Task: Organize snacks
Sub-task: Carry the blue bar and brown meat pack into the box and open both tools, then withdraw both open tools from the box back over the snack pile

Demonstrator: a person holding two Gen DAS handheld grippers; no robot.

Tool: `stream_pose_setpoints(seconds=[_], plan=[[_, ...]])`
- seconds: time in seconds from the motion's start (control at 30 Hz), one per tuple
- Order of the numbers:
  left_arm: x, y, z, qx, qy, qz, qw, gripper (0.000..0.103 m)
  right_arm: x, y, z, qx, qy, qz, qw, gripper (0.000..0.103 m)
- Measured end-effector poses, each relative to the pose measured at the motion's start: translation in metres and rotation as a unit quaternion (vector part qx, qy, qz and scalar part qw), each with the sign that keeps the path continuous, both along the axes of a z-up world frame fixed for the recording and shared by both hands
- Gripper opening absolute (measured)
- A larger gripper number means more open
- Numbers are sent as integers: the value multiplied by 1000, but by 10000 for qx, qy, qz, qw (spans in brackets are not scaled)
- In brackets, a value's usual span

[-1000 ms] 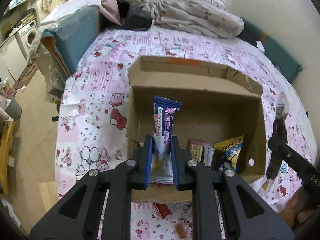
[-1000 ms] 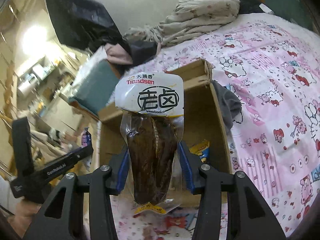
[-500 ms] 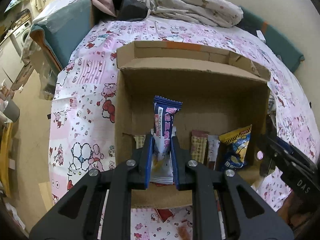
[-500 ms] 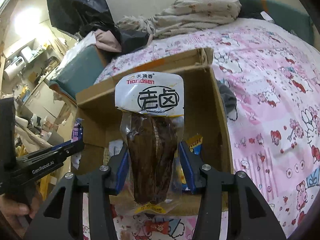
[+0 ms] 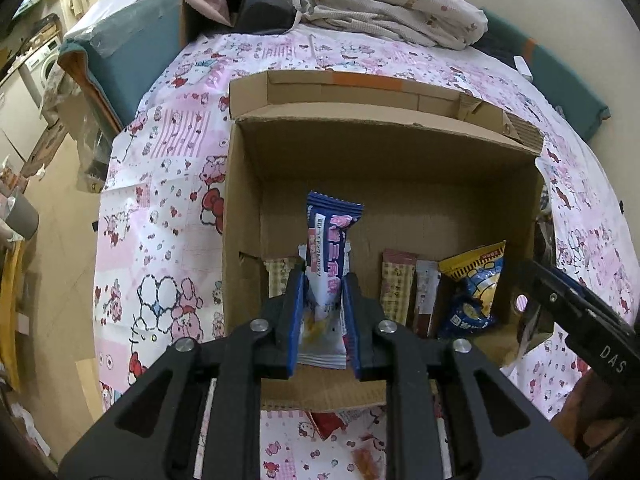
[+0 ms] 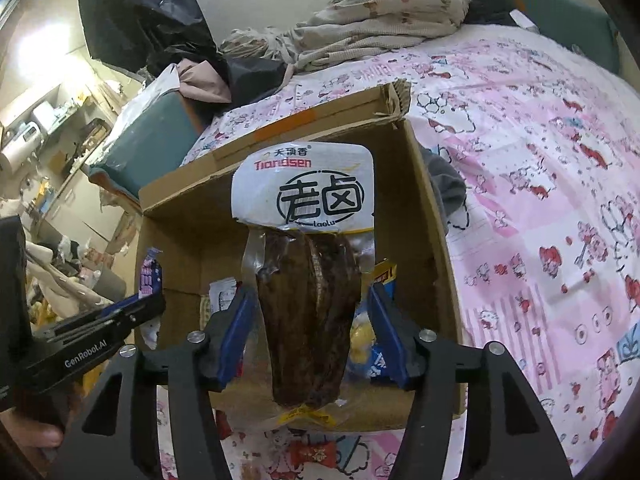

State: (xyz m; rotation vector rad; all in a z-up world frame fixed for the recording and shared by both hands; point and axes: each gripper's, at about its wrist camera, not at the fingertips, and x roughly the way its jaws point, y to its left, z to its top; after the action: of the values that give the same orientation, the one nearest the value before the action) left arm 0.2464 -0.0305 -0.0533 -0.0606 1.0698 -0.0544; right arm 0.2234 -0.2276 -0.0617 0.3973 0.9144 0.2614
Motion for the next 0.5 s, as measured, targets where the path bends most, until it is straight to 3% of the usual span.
stream_pose_setpoints(seconds=[0.07,0.13,0.2,0.5], plan=[[0,0,0,-51,23,-18,10000,38,-1,-1,1,88,-23,-30,10000,74],[-3,-1,2,-52,-29,-29,10000,62,-2,-1,5,126,-137,-52,9998,90],[-5,-2,5,-63,-78,-41,9999,79,-4,-1,8,92,-219,-79,9997,94],[-21,4,18,-195,-280,-71,9994,82,-16,-1,20,-27,-198,-40,9998,94]])
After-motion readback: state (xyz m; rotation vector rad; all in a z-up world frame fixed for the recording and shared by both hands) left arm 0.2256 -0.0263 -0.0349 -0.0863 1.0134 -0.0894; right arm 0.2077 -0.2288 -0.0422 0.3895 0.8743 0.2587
